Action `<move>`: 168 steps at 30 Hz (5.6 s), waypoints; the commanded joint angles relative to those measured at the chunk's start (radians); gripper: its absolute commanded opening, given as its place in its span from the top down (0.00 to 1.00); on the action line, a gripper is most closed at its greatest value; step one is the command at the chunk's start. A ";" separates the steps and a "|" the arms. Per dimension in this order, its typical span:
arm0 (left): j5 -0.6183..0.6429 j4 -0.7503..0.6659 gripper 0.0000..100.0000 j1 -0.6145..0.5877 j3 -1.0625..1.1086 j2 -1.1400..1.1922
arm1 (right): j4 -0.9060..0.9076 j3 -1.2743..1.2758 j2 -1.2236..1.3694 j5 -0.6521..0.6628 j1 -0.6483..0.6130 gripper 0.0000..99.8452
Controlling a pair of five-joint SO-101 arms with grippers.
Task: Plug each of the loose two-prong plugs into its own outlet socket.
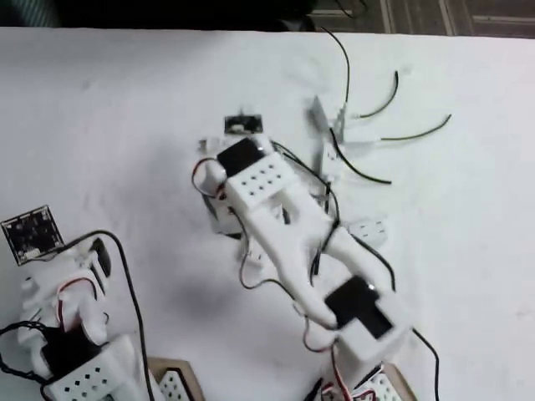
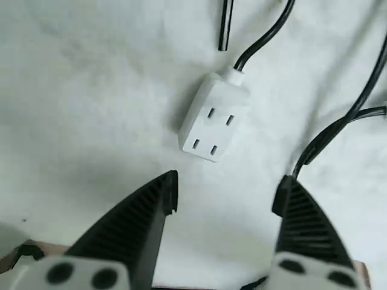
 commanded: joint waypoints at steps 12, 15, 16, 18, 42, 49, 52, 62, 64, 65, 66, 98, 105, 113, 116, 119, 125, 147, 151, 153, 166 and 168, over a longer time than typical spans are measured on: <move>-0.163 0.008 0.73 0.499 0.017 -0.004 | 0.024 0.249 -0.576 0.397 0.424 0.98; -0.158 0.009 0.72 0.550 0.012 -0.004 | 0.022 0.345 -0.653 0.404 0.493 0.98; -0.158 0.009 0.71 0.562 0.011 -0.004 | 0.013 0.382 -0.671 0.405 0.512 0.98; -0.158 0.020 0.68 0.585 0.011 -0.002 | -0.030 0.454 -0.693 0.405 0.542 0.98; -0.152 0.147 0.67 0.745 -0.531 0.567 | -0.506 0.779 -0.707 0.405 0.808 0.98; -0.106 0.146 0.66 0.872 -0.721 0.989 | -0.510 0.781 -0.700 0.405 0.808 0.98; -0.063 0.120 0.63 0.926 -0.787 1.155 | -0.510 0.781 -0.700 0.405 0.808 0.98; -0.041 -0.061 0.68 1.015 -0.908 1.560 | -0.510 0.781 -0.699 0.405 0.808 0.98; -0.041 -0.074 0.69 1.024 -0.931 1.615 | -0.510 0.781 -0.699 0.405 0.808 0.98; -0.041 -0.074 0.69 1.026 -0.947 1.638 | -0.510 0.781 -0.699 0.405 0.808 0.98; -0.041 -0.071 0.69 1.026 -0.962 1.659 | -0.510 0.781 -0.699 0.405 0.808 0.98; -0.044 -0.097 0.72 1.092 -0.980 1.758 | -0.512 0.781 -0.699 0.405 0.808 0.98; -0.100 -0.103 0.84 1.101 -0.973 1.759 | -0.512 0.781 -0.699 0.405 0.808 0.98; -0.255 -0.084 0.83 1.098 -0.973 1.759 | -0.512 0.793 -0.699 0.405 0.806 0.98; -0.250 -0.066 0.79 1.087 -0.982 1.750 | -0.512 0.793 -0.699 0.405 0.806 0.98; -0.184 -0.003 0.69 1.072 -1.016 1.747 | -0.512 0.793 -0.699 0.405 0.805 0.98; -0.104 0.146 0.68 1.007 -1.165 1.747 | -0.512 0.793 -0.699 0.405 0.803 0.98; -0.123 0.212 0.68 0.535 -0.767 0.992 | -0.424 0.654 -0.697 0.810 0.722 0.98; -0.212 0.152 0.68 0.397 -0.597 0.885 | -0.407 0.631 -0.696 1.000 0.722 0.98; -0.212 0.098 0.68 0.338 -0.511 0.825 | -0.406 0.631 -0.684 1.077 0.722 0.98; -0.210 -0.046 0.68 0.289 -0.114 0.453 | -0.412 0.351 -0.271 1.146 0.512 0.98; -0.210 -0.046 0.68 0.289 -0.092 0.415 | -0.412 0.276 -0.202 1.137 0.464 0.97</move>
